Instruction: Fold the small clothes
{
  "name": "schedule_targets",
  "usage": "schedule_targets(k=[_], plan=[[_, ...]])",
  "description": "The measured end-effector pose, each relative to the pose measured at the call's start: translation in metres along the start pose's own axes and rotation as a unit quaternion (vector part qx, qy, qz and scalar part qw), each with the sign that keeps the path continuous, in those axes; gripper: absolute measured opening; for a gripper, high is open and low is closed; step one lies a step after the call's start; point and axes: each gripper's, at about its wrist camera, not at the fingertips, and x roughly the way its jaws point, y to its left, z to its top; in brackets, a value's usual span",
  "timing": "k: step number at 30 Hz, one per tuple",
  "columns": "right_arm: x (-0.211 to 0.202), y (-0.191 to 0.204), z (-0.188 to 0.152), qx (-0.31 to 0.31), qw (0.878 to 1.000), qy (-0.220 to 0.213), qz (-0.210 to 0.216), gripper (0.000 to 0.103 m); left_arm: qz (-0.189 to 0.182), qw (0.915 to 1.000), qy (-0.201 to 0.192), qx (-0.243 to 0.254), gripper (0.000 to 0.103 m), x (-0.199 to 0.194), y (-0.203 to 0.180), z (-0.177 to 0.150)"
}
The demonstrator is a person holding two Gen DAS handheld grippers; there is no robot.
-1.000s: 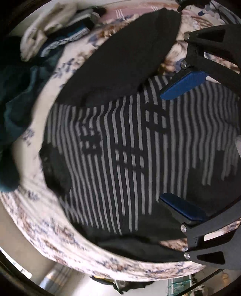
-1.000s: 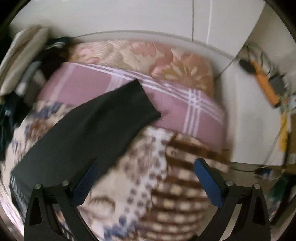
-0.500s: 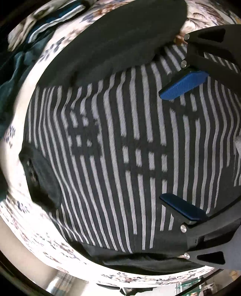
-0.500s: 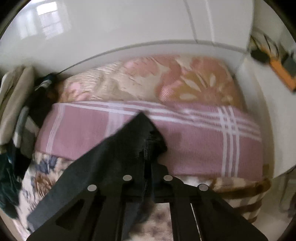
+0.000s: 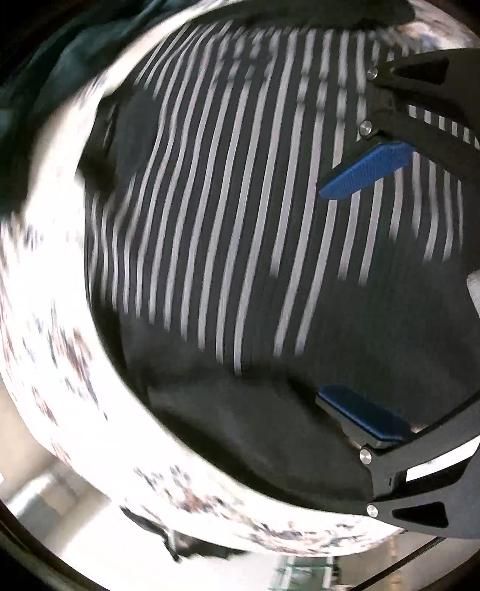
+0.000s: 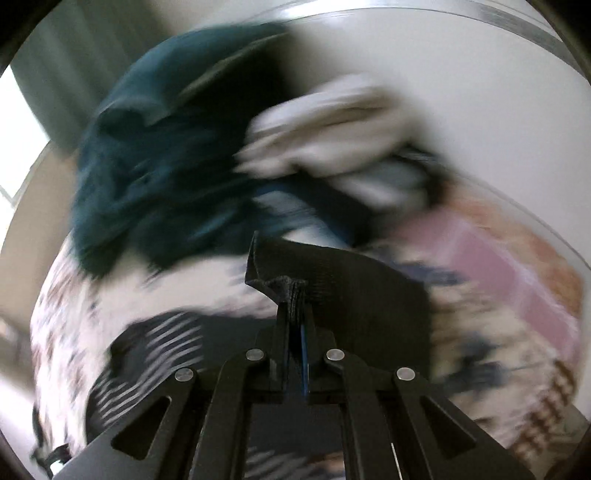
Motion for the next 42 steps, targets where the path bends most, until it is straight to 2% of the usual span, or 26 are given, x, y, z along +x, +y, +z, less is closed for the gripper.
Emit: schedule_targets(k=[4,6,8,11,14,17,19,21,22,23,24,26,27,28,31,32,35,36,37,38,39,40,41,42], plan=[[0.036,0.133,-0.044,-0.075,0.994,0.036,0.064,0.005,0.023,0.9975,0.01,-0.066,0.103,0.022,0.075,0.003],[0.056,0.199,-0.08,-0.121,0.987,0.058,0.088,0.005,0.038,0.9944,0.012,-0.098,0.103,0.032,0.113,0.001],[0.079,0.266,-0.13,-0.174,0.975,0.085,0.111,0.005,0.047,0.9913,0.017,-0.122,0.103,0.039,0.136,-0.004],[0.103,0.35,-0.213,-0.244,0.955,0.116,0.12,0.005,0.061,0.9846,0.03,-0.161,0.103,0.056,0.18,-0.012],[0.127,0.406,-0.285,-0.298,0.936,0.149,0.116,0.005,0.068,0.9784,0.042,-0.191,0.103,0.064,0.211,-0.025],[0.136,0.437,-0.336,-0.343,0.919,0.158,0.109,0.005,0.069,0.9738,0.045,-0.212,0.103,0.07,0.237,-0.035],[0.138,0.448,-0.358,-0.362,0.913,0.159,0.101,0.005,0.07,0.9717,0.05,-0.22,0.103,0.073,0.248,-0.041],[0.149,0.453,-0.378,-0.385,0.899,0.193,0.085,0.006,0.063,0.9684,0.057,-0.234,0.103,0.073,0.262,-0.051],[0.149,0.453,-0.377,-0.384,0.897,0.201,0.089,0.006,0.059,0.9658,0.06,-0.245,0.103,0.07,0.269,-0.058],[0.146,0.447,-0.376,-0.38,0.895,0.214,0.097,0.016,0.053,0.9619,0.06,-0.261,0.103,0.065,0.279,-0.068],[0.141,0.438,-0.373,-0.377,0.891,0.23,0.103,0.048,0.046,0.9589,0.059,-0.274,0.103,0.062,0.285,-0.077],[0.126,0.411,-0.359,-0.373,0.896,0.231,0.073,0.092,0.02,0.9493,0.066,-0.307,0.103,0.055,0.3,-0.1],[0.117,0.395,-0.35,-0.37,0.903,0.217,0.044,0.097,-0.006,0.9406,0.078,-0.33,0.103,0.055,0.308,-0.118],[0.111,0.382,-0.343,-0.366,0.907,0.208,0.018,0.097,-0.02,0.934,0.09,-0.345,0.103,0.056,0.312,-0.128],[0.095,0.327,-0.327,-0.346,0.915,0.201,-0.046,0.097,-0.101,0.8904,0.123,-0.426,0.102,0.068,0.331,-0.173],[0.091,0.313,-0.324,-0.34,0.917,0.203,-0.056,0.097,-0.125,0.8721,0.126,-0.456,0.101,0.074,0.337,-0.186],[0.077,0.277,-0.314,-0.315,0.924,0.202,-0.072,0.097,-0.18,0.8127,0.13,-0.539,0.093,0.098,0.352,-0.217],[0.075,0.271,-0.31,-0.315,0.925,0.2,-0.079,0.097,-0.193,0.786,0.125,-0.574,0.09,0.109,0.359,-0.226],[0.073,0.263,-0.311,-0.317,0.924,0.193,-0.092,0.097,-0.199,0.7734,0.12,-0.59,0.09,0.114,0.362,-0.229],[0.072,0.255,-0.313,-0.319,0.923,0.192,-0.099,0.097,-0.203,0.7558,0.113,-0.612,0.087,0.121,0.367,-0.234],[0.074,0.246,-0.317,-0.32,0.921,0.196,-0.107,0.097,-0.202,0.7305,0.108,-0.643,0.084,0.127,0.373,-0.239],[0.075,0.242,-0.312,-0.318,0.919,0.202,-0.112,0.097,-0.202,0.7092,0.099,-0.668,0.078,0.128,0.377,-0.244],[0.077,0.236,-0.316,-0.315,0.918,0.21,-0.116,0.097,-0.195,0.6921,0.092,-0.689,0.062,0.127,0.381,-0.248],[0.08,0.236,-0.317,-0.313,0.918,0.215,-0.119,0.097,-0.183,0.6709,0.088,-0.713,0.051,0.126,0.387,-0.254]])
